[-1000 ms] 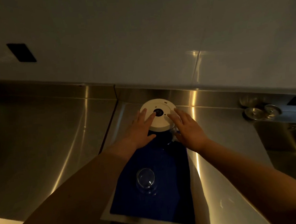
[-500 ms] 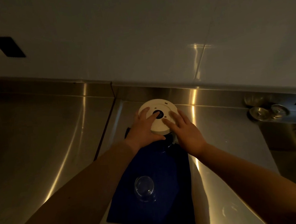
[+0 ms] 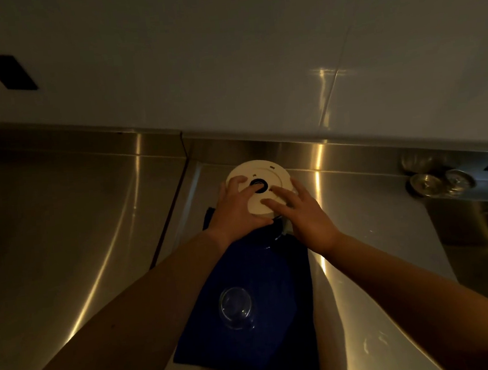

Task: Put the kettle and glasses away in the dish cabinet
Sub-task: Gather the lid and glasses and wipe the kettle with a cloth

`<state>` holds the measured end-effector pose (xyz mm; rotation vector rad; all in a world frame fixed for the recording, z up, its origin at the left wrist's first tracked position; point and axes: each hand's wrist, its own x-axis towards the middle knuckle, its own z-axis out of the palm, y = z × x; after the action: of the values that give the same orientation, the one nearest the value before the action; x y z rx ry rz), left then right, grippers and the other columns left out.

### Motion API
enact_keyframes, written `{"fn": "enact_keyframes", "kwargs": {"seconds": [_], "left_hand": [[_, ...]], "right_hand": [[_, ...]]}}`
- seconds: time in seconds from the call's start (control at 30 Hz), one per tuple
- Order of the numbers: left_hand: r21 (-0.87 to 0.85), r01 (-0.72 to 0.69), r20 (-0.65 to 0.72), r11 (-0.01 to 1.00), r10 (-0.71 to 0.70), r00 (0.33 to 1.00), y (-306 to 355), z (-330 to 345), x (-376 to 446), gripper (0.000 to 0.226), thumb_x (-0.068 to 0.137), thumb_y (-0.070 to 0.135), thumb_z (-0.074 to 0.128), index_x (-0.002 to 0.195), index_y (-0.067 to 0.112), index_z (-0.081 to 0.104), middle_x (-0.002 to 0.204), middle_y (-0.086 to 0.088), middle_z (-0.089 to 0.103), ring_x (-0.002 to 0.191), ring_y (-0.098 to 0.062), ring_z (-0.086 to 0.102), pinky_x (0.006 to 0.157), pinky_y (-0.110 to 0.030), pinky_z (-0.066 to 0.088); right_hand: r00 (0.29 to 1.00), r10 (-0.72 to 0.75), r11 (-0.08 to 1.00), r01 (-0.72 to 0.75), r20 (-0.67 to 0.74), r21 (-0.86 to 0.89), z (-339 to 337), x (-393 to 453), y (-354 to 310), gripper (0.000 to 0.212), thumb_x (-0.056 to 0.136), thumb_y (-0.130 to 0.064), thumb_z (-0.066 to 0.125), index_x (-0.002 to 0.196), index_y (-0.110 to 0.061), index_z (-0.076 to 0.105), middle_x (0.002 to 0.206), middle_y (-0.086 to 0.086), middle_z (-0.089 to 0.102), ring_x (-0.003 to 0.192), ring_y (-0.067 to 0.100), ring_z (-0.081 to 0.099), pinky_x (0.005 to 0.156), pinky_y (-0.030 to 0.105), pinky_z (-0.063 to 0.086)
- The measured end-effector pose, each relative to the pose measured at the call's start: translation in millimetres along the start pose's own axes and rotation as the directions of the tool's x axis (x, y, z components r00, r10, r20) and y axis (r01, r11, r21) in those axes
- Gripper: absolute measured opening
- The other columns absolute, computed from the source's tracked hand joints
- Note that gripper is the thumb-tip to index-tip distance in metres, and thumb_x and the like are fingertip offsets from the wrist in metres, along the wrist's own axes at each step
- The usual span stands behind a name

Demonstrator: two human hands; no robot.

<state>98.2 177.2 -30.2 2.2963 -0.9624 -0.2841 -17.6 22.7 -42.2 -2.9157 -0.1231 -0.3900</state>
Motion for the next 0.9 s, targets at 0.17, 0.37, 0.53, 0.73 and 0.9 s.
{"fn": "enact_keyframes", "kwargs": {"seconds": [0.17,0.37,0.53,0.73,0.9], "left_hand": [[0.002,0.01,0.015,1.0,-0.01,1.0,1,0,-2,0.082,0.065,0.044,0.082,0.137,0.029,0.045,0.143,0.001,0.025,0.135,-0.025,0.017,0.111,-0.044,0.029],[-0.017,0.02,-0.011,1.0,-0.02,1.0,2,0,-4,0.079,0.063,0.042,0.083,0.133,0.027,0.051,0.141,0.001,0.029,0.133,-0.024,0.021,0.109,-0.046,0.032],[-0.03,0.012,-0.023,0.999,-0.013,1.0,2,-2,-6,0.075,0.062,0.04,0.084,0.129,0.027,0.053,0.139,0.001,0.032,0.132,-0.023,0.023,0.109,-0.044,0.033],[-0.086,0.017,-0.058,0.996,-0.022,0.998,4,-5,-17,0.075,0.063,0.04,0.083,0.131,0.028,0.053,0.137,0.002,0.035,0.131,-0.02,0.024,0.11,-0.037,0.03],[-0.125,0.013,-0.083,0.992,-0.023,0.996,8,-6,-30,0.073,0.062,0.037,0.084,0.128,0.028,0.055,0.135,0.001,0.037,0.131,-0.02,0.026,0.11,-0.037,0.031]], "right_hand": [[0.995,-0.065,0.998,0.067,0.078,-0.021,-3,0,0,0.069,0.078,-0.017,0.068,0.142,-0.013,0.04,0.15,0.017,0.031,0.139,0.038,0.026,0.097,0.059,0.039],[0.994,-0.085,0.995,0.088,0.066,-0.043,-4,2,-2,0.065,0.075,-0.016,0.071,0.136,-0.01,0.049,0.143,0.016,0.043,0.13,0.039,0.042,0.087,0.052,0.047],[0.994,-0.105,0.99,0.108,0.04,-0.087,-2,0,-4,0.075,0.062,-0.007,0.084,0.132,-0.01,0.054,0.138,0.015,0.05,0.123,0.039,0.05,0.082,0.051,0.05],[0.989,-0.141,0.986,0.144,0.04,-0.081,-4,-1,-8,0.069,0.066,-0.017,0.079,0.13,-0.009,0.055,0.136,0.015,0.052,0.122,0.039,0.051,0.08,0.053,0.051],[0.983,-0.18,0.976,0.182,0.032,-0.122,-8,-7,-13,0.06,0.072,-0.027,0.067,0.128,-0.008,0.057,0.133,0.015,0.055,0.118,0.039,0.054,0.077,0.05,0.053]]}}
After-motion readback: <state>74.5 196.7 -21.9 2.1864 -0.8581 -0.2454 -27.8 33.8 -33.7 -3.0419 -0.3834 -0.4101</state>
